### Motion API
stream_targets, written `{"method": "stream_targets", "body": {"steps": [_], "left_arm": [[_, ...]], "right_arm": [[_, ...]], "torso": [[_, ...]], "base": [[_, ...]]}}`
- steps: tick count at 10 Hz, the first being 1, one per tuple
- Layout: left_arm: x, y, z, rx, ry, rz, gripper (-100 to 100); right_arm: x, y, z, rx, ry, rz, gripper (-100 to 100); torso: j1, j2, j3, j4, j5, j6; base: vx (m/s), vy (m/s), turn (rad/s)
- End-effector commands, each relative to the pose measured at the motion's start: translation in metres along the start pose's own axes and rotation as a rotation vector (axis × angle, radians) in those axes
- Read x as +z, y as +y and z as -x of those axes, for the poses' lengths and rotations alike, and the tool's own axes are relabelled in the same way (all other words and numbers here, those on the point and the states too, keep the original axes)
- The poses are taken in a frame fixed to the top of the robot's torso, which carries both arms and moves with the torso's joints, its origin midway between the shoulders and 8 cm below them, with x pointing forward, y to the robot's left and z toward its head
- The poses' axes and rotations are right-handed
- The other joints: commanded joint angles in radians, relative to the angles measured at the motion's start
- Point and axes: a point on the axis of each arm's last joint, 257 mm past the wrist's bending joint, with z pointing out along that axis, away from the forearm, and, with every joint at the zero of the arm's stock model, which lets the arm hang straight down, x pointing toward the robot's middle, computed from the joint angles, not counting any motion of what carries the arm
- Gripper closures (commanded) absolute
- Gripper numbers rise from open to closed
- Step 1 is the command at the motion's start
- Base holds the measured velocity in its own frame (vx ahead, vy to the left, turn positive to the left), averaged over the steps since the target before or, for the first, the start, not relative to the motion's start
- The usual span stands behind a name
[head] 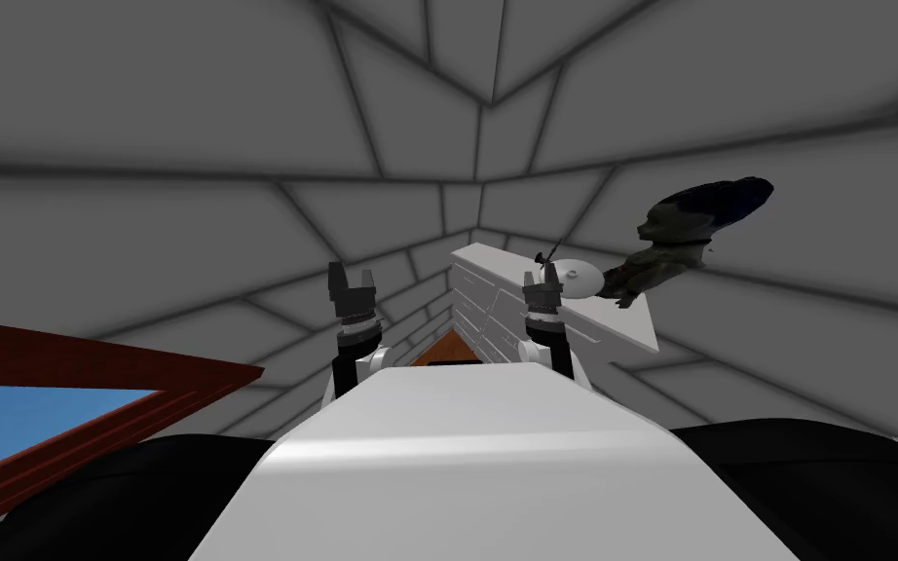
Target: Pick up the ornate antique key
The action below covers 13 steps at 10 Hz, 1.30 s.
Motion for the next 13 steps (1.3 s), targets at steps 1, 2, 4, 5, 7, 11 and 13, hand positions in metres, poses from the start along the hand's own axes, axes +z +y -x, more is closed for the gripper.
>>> {"method": "stream_targets", "body": {"steps": [1, 2, 4, 5, 7, 11, 13], "left_arm": [[0.0, 0.0, 0.0, 0.0, 0.0, 0.0, 0], [0.0, 0.0, 0.0, 0.0, 0.0, 0.0, 0], [0.0, 0.0, 0.0, 0.0, 0.0, 0.0, 0], [0.0, 0.0, 0.0, 0.0, 0.0, 0.0, 0], [0.0, 0.0, 0.0, 0.0, 0.0, 0.0, 0], [0.0, 0.0, 0.0, 0.0, 0.0, 0.0, 0], [0.0, 0.0, 0.0, 0.0, 0.0, 0.0, 0]], "right_arm": [[0.003, -0.004, 0.007, -0.008, 0.015, -0.016, -100], [0.005, -0.006, 0.011, -0.014, 0.023, -0.026, -100], [0.011, -0.012, 0.024, -0.03, 0.04, -0.053, -100], [0.015, -0.016, 0.032, -0.04, 0.045, -0.072, -100], [0.019, -0.021, 0.041, -0.055, 0.056, -0.093, -100], [0.033, -0.037, 0.076, -0.105, 0.067, -0.172, -100], [0.038, -0.043, 0.09, -0.127, 0.07, -0.203, -100]], "torso": [[0.0, 0.0, 0.0, 0.0, 0.0, 0.0], [0.005, 0.003, 0.001, -0.001, 0.0, 0.0], [0.014, 0.008, 0.002, -0.003, -0.001, -0.001], [0.014, 0.008, 0.002, -0.003, -0.001, -0.001], [0.014, 0.007, 0.001, -0.003, -0.001, -0.001], [0.01, 0.006, 0.001, -0.004, -0.002, -0.001], [0.009, 0.005, 0.001, -0.004, -0.002, -0.001]], "base": [[-0.046, 0.077, 0.032], [-0.084, 0.133, 0.026], [-0.073, 0.143, 0.03], [-0.048, 0.148, 0.049], [-0.042, 0.116, 0.035], [-0.036, 0.089, 0.045], [-0.027, 0.062, 0.049]]}}
